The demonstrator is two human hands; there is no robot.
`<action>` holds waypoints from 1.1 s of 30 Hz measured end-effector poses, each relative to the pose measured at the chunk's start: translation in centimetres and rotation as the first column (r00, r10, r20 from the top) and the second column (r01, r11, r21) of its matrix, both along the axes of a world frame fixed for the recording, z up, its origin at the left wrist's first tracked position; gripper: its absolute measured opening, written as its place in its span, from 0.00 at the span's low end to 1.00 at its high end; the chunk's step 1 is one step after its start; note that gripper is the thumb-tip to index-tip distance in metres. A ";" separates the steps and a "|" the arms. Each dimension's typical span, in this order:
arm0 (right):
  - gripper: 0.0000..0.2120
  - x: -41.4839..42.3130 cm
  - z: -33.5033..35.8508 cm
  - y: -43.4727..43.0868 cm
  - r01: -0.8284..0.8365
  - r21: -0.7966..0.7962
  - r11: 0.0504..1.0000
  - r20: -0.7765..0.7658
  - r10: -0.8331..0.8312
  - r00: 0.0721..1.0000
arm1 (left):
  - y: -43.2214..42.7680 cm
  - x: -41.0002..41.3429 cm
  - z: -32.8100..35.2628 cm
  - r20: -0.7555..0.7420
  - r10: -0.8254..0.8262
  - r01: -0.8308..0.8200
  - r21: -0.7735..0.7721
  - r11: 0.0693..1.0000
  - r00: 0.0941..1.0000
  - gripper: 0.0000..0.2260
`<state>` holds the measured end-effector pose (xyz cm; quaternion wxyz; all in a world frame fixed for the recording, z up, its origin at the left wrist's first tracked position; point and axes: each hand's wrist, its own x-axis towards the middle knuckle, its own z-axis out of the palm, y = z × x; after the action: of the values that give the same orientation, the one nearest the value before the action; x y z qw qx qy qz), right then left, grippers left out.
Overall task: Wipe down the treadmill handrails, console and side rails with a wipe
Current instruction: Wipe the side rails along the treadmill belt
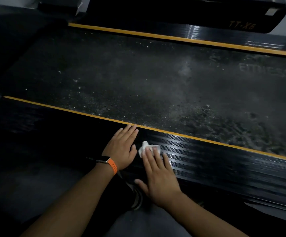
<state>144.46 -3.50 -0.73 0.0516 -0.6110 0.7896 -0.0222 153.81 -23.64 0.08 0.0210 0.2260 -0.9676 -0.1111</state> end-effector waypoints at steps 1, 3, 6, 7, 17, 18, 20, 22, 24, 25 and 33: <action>0.43 0.5 -0.1 -0.7 -0.014 -0.012 1.000 0.010 0.014 1.000 | 0.0 0.0 0.0 0.002 0.005 -0.005 0.002 1.000 1.000 0.29; 0.42 0.5 -0.2 -0.7 -0.026 -0.022 0.999 0.007 0.026 1.000 | 0.1 0.0 0.1 0.001 0.007 -0.007 0.004 1.000 1.000 0.29; 0.41 -1.5 -0.4 2.2 -0.051 0.018 0.999 -0.025 0.051 0.998 | 0.1 0.0 0.0 -0.002 -0.001 0.001 -0.004 1.000 1.000 0.29; 0.40 -2.3 -0.5 3.6 -0.045 0.029 0.999 -0.037 0.046 0.998 | 0.0 0.0 0.0 0.000 -0.002 0.002 -0.003 1.000 1.000 0.29; 0.41 1.5 -0.6 1.0 -0.121 0.002 0.993 -0.021 0.121 0.992 | 0.0 0.0 -0.1 0.008 0.003 -0.002 -0.013 1.000 1.000 0.29; 0.41 1.9 -0.8 0.4 -0.132 0.002 0.991 -0.014 0.132 0.991 | -0.1 0.0 -0.1 0.011 0.005 -0.005 -0.018 1.000 1.000 0.29; 0.41 1.8 -0.8 0.6 -0.129 0.000 0.992 -0.018 0.129 0.991 | -0.1 0.0 -0.2 0.011 0.004 -0.004 -0.022 1.000 1.000 0.29; 0.40 0.5 -0.4 2.5 -0.118 0.001 0.993 -0.042 0.118 0.992 | -0.1 0.1 -0.2 0.010 0.001 -0.001 -0.017 1.000 1.000 0.29; 0.40 -1.4 -0.3 5.5 -0.104 0.004 0.995 -0.090 0.104 0.991 | 0.0 0.0 -0.2 0.007 0.002 -0.001 -0.011 1.000 1.000 0.29; 0.40 -2.4 -0.4 7.1 -0.097 0.006 0.995 -0.117 0.097 0.988 | 0.0 0.0 -0.3 0.005 0.003 -0.003 -0.009 1.000 1.000 0.29; 0.39 -1.8 -0.7 6.5 -0.017 -0.033 0.999 -0.117 0.013 0.993 | 1.4 -1.0 -0.2 0.011 0.049 -0.049 -0.050 0.998 0.999 0.29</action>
<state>142.63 3.04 -1.38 -0.0047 -0.6179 0.7862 0.0006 152.84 -22.27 -0.15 0.0235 0.2496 -0.9643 -0.0850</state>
